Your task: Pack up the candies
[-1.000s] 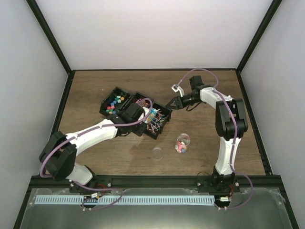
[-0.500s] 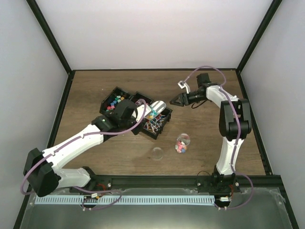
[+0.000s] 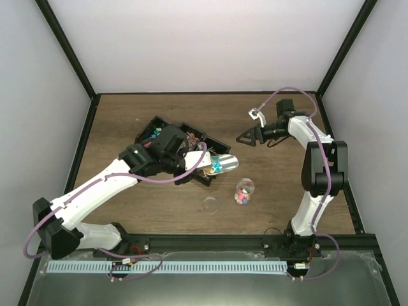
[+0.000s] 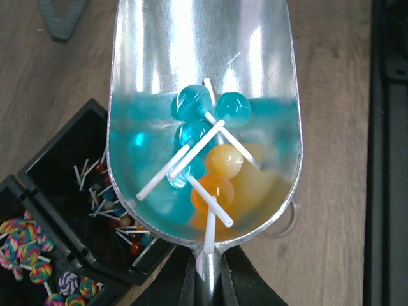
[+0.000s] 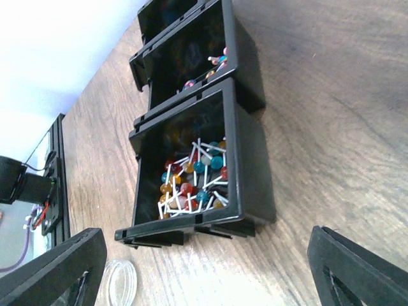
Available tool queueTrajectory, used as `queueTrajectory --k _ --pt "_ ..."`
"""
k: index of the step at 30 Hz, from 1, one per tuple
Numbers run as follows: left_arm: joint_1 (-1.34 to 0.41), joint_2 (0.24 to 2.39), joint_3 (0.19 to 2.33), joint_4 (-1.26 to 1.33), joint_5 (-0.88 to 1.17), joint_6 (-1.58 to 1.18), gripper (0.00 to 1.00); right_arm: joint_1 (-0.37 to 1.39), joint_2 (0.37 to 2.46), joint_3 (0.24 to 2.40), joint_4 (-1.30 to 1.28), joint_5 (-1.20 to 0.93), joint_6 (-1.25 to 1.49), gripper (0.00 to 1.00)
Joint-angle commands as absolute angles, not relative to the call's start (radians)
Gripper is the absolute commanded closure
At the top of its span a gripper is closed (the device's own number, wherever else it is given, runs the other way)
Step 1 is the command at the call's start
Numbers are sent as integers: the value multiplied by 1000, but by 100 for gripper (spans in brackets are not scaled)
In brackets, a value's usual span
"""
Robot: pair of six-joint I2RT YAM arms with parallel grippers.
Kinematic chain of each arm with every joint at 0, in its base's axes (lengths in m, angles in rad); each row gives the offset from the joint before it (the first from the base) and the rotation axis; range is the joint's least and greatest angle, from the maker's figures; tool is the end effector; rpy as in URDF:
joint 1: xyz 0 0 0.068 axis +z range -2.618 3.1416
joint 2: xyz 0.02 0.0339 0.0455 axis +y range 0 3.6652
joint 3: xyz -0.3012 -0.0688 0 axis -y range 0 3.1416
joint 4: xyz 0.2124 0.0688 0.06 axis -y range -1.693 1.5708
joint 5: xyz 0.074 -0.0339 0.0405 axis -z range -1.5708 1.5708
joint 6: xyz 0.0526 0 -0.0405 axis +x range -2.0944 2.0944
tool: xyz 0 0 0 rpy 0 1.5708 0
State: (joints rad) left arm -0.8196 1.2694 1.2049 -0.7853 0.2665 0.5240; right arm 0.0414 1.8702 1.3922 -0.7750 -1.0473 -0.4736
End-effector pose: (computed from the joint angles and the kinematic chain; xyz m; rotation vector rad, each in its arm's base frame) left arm 0.1460 -0.1766 0.3536 1.6076 1.8245 -0.4568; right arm 0.3542 0.0603 0.2616 -0.8055 2.2083 1.2396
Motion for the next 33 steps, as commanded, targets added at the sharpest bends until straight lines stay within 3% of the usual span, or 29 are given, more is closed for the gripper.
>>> queueTrajectory --k 1,33 --pt "-840 1326 1292 -951 322 673 96 35 1819 1357 -804 -1039 -532 10" --pt "-915 1606 1506 -1107 289 698 96 31 1742 1220 -746 -1053 -499 9"
